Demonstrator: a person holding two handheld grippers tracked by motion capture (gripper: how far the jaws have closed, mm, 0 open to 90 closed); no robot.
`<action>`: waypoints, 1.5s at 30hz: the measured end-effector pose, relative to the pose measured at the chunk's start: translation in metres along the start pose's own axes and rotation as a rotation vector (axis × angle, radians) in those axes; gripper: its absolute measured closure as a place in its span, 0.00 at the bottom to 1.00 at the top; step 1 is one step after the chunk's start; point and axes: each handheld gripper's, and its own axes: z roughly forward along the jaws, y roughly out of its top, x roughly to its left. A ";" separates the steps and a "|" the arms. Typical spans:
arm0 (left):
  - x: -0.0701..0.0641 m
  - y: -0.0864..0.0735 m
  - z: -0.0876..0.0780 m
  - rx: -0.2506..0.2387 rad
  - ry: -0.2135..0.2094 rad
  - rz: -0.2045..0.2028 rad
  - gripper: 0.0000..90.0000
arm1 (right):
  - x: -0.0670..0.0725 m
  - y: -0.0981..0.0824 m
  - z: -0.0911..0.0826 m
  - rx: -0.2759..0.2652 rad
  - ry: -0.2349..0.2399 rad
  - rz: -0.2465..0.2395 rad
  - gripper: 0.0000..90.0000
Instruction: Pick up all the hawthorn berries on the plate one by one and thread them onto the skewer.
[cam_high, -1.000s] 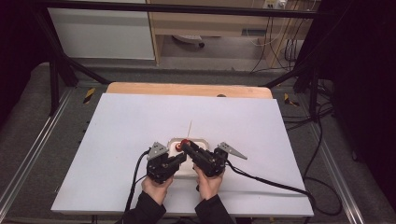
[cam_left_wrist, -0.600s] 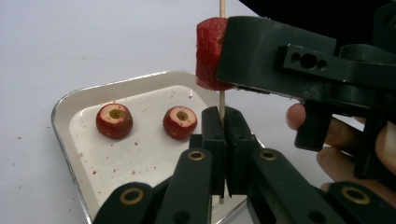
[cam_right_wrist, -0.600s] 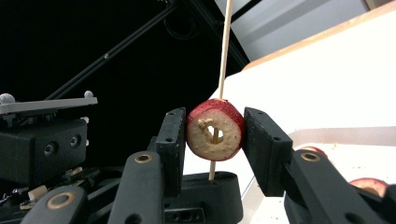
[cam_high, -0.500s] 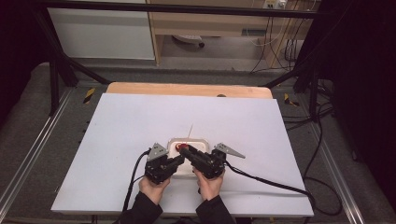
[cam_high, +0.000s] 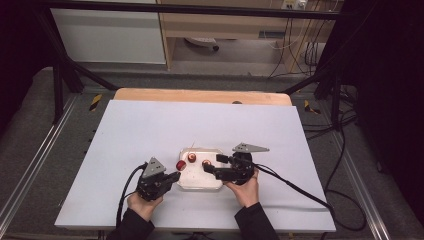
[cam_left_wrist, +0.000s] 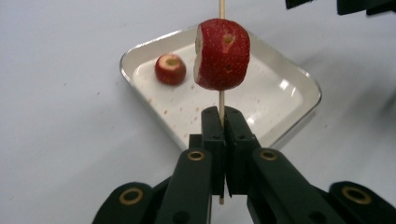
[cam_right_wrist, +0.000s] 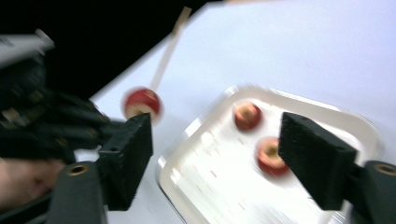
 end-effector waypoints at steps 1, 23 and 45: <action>0.001 -0.003 -0.002 0.008 0.004 0.013 0.98 | -0.003 0.001 -0.001 0.039 -0.015 -0.015 0.23; 0.014 -0.023 -0.017 0.043 -0.005 0.056 0.98 | 0.002 0.050 0.056 0.545 -0.273 -0.093 0.29; 0.014 -0.024 -0.015 0.048 -0.003 0.056 0.98 | -0.012 0.049 0.090 0.636 -0.314 0.026 0.61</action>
